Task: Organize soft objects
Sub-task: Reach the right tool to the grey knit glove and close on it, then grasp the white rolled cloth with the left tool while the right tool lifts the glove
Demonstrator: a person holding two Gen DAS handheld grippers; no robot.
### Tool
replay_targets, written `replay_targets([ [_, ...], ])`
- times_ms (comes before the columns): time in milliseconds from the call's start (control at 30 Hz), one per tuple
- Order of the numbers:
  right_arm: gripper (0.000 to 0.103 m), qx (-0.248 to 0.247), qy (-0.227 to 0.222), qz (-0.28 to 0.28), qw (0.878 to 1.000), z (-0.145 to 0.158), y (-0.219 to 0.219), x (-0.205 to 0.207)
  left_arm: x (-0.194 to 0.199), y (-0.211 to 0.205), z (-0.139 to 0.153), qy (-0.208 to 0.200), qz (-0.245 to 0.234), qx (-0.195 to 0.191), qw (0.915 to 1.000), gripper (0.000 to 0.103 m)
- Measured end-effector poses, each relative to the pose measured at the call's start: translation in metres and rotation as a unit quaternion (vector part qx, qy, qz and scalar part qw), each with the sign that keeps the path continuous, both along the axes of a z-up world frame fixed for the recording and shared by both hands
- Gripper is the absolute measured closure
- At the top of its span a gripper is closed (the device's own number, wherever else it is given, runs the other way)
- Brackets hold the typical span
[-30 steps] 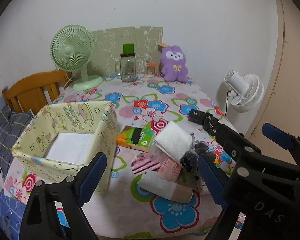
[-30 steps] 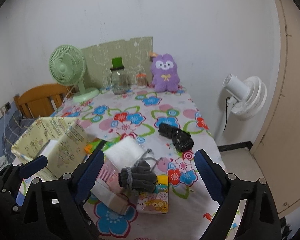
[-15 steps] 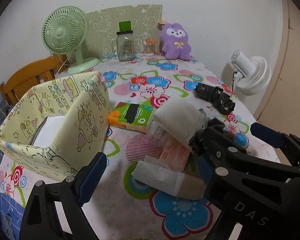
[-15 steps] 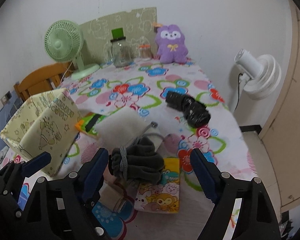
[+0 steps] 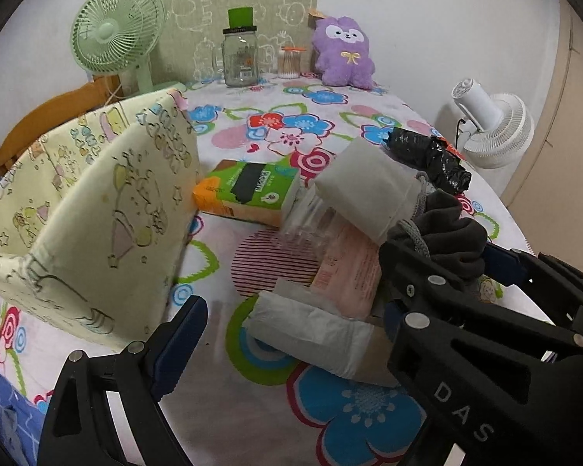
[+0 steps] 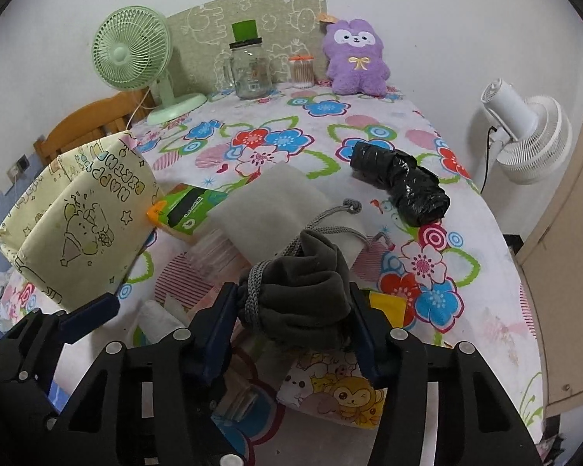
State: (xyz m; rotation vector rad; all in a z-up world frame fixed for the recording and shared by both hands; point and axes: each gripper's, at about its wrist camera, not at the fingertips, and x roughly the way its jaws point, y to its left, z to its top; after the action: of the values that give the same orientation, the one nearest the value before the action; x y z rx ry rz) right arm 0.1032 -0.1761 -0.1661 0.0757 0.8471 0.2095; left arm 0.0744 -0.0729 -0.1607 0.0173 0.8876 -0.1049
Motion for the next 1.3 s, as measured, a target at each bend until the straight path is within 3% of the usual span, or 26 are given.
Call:
replay_targets([
  [67, 0.046, -0.001, 0.0, 0.001, 1.0, 0.0, 0.001, 0.0, 0.002, -0.002, -0.003, 0.006, -0.004, -0.005, 1.0, 0.011],
  [167, 0.046, -0.002, 0.001, 0.001, 1.0, -0.001, 0.001, 0.001, 0.007, -0.002, -0.011, 0.031, -0.002, -0.014, 0.9994, 0.023],
  [267, 0.046, -0.002, 0.001, 0.001, 1.0, -0.001, 0.0, 0.001, 0.004, -0.001, -0.012, 0.026, 0.001, -0.006, 0.9996, 0.028],
  [367, 0.046, -0.002, 0.001, 0.0, 1.0, -0.001, 0.0, 0.001, 0.002, -0.002, -0.012, 0.018, 0.006, 0.002, 0.9998, 0.041],
  [433, 0.046, -0.002, 0.001, 0.0, 1.0, -0.001, 0.0, 0.001, 0.002, 0.0, -0.012, 0.016, 0.007, 0.003, 0.9998, 0.044],
  [567, 0.046, -0.001, 0.0, -0.002, 1.0, -0.001, 0.001, 0.001, 0.001, 0.003, -0.011, 0.013, 0.015, 0.0, 0.9998, 0.061],
  [667, 0.046, -0.003, -0.001, -0.001, 1.0, 0.0, 0.003, 0.0, 0.001, 0.003, -0.01, 0.012, 0.015, -0.001, 0.9998, 0.067],
  [967, 0.046, -0.006, -0.005, -0.005, 1.0, 0.005, 0.004, -0.004, 0.0, 0.002, -0.007, 0.015, 0.014, -0.007, 0.9998, 0.073],
  [1300, 0.046, -0.005, -0.028, -0.018, 0.999, 0.031, -0.003, -0.008, -0.002, -0.002, 0.024, -0.014, 0.004, -0.013, 0.9998, 0.073],
])
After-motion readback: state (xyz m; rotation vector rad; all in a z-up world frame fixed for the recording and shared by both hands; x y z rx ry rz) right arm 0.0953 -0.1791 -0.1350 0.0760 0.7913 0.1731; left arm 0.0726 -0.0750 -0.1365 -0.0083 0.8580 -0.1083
